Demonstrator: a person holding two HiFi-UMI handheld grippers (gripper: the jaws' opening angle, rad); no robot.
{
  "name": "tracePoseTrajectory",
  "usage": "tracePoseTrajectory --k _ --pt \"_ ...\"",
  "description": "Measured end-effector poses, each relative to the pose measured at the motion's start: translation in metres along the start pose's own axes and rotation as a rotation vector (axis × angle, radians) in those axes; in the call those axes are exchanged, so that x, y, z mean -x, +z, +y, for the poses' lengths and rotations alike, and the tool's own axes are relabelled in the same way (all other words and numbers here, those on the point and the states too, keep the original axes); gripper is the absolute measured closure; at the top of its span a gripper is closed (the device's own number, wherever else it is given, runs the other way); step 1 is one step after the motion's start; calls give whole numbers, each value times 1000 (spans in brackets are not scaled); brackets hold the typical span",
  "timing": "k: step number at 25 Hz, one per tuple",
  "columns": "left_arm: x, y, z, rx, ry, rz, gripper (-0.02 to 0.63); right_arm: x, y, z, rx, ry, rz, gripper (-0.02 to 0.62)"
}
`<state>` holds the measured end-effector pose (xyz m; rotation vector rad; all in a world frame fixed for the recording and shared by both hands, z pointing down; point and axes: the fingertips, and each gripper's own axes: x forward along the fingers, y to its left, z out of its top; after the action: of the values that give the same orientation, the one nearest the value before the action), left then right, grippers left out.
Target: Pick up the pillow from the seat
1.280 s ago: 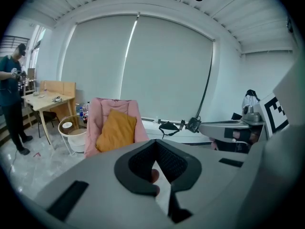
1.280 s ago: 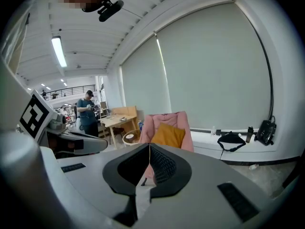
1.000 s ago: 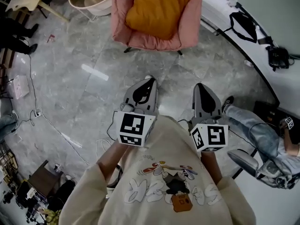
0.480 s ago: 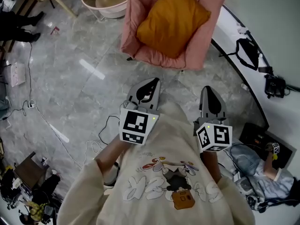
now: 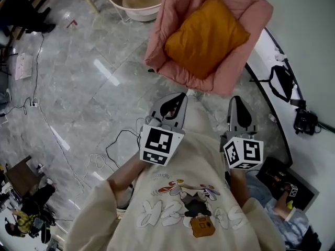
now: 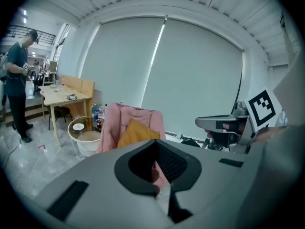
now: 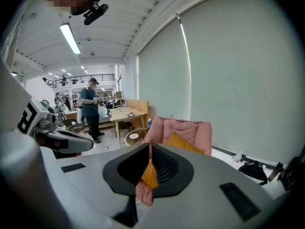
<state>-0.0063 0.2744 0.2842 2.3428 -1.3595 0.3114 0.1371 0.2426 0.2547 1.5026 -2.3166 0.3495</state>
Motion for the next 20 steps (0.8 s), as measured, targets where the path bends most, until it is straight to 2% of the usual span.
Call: tracePoseTrajectory --k 8,20 --pt "-58 23 26 22 70 29 603 -67 23 -41 23 78 7 572" --pt "-191 79 54 23 130 101 603 -192 61 -131 18 193 52 560"
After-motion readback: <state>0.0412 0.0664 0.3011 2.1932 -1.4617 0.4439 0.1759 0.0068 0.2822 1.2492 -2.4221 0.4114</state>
